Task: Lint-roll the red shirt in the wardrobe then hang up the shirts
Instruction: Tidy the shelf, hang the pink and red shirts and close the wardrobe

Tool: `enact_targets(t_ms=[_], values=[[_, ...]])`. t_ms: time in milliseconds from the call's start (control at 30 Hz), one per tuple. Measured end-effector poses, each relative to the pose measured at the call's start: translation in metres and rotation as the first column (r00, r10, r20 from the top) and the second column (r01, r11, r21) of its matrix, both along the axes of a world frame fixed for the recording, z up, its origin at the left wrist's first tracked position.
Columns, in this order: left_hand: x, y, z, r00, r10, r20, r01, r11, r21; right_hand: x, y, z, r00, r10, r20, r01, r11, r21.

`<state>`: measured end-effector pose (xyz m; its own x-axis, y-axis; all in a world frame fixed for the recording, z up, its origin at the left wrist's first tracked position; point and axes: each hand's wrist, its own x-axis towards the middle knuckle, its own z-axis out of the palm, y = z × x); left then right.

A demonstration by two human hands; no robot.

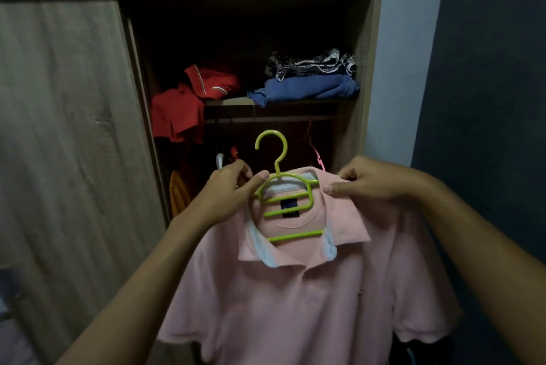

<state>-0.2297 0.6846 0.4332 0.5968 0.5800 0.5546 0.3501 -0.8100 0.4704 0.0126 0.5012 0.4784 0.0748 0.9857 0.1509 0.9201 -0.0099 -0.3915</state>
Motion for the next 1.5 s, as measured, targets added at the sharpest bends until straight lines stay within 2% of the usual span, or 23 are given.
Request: enact_targets(t_ms=[267, 433, 567, 633, 733, 800, 967, 1100, 1300, 1400, 1500], values=[[0.008, 0.042, -0.003, 0.999, 0.016, 0.035, -0.015, 0.999, -0.034, 0.003, 0.038, -0.002, 0.946, -0.194, 0.26, 0.249, 0.948, -0.2], [0.021, 0.077, -0.011, 0.999, 0.029, 0.045, -0.025, 0.996, -0.084, 0.012, 0.071, -0.006, 0.904, -0.349, 0.245, 0.4, 0.893, -0.203], [0.037, 0.106, -0.022, 0.999, 0.035, 0.02, -0.032, 0.991, -0.131, 0.011, 0.102, -0.019, 0.876, -0.473, 0.095, 0.482, 0.858, -0.179], [0.045, 0.12, -0.027, 0.999, 0.045, 0.023, -0.04, 0.987, -0.157, 0.014, 0.119, -0.036, 0.863, -0.498, -0.09, 0.475, 0.858, -0.195], [0.055, 0.139, -0.033, 0.998, 0.051, 0.038, -0.043, 0.981, -0.187, 0.014, 0.137, -0.062, 0.75, -0.495, -0.438, 0.459, 0.867, -0.194], [0.06, 0.151, -0.037, 0.997, 0.059, 0.047, -0.049, 0.979, -0.198, 0.011, 0.151, -0.074, 0.714, -0.455, -0.532, 0.467, 0.876, -0.122], [0.081, 0.177, -0.045, 0.995, 0.102, 0.013, -0.097, 0.971, -0.218, 0.007, 0.191, -0.088, 0.666, -0.38, -0.642, 0.488, 0.873, -0.01], [0.099, 0.197, -0.045, 0.977, 0.192, -0.089, -0.199, 0.977, -0.078, 0.01, 0.224, -0.09, 0.624, -0.288, -0.726, 0.435, 0.9, 0.017], [0.122, 0.236, -0.051, 0.874, 0.358, -0.328, -0.406, 0.91, -0.087, 0.019, 0.28, -0.092, 0.566, -0.242, -0.788, 0.436, 0.899, 0.037], [0.128, 0.254, -0.053, 0.815, 0.381, -0.437, -0.441, 0.896, -0.042, 0.029, 0.307, -0.096, 0.555, -0.221, -0.802, 0.455, 0.888, 0.07], [0.133, 0.264, -0.055, 0.791, 0.391, -0.471, -0.435, 0.9, 0.017, 0.038, 0.33, -0.095, 0.559, -0.215, -0.8, 0.474, 0.875, 0.096]])
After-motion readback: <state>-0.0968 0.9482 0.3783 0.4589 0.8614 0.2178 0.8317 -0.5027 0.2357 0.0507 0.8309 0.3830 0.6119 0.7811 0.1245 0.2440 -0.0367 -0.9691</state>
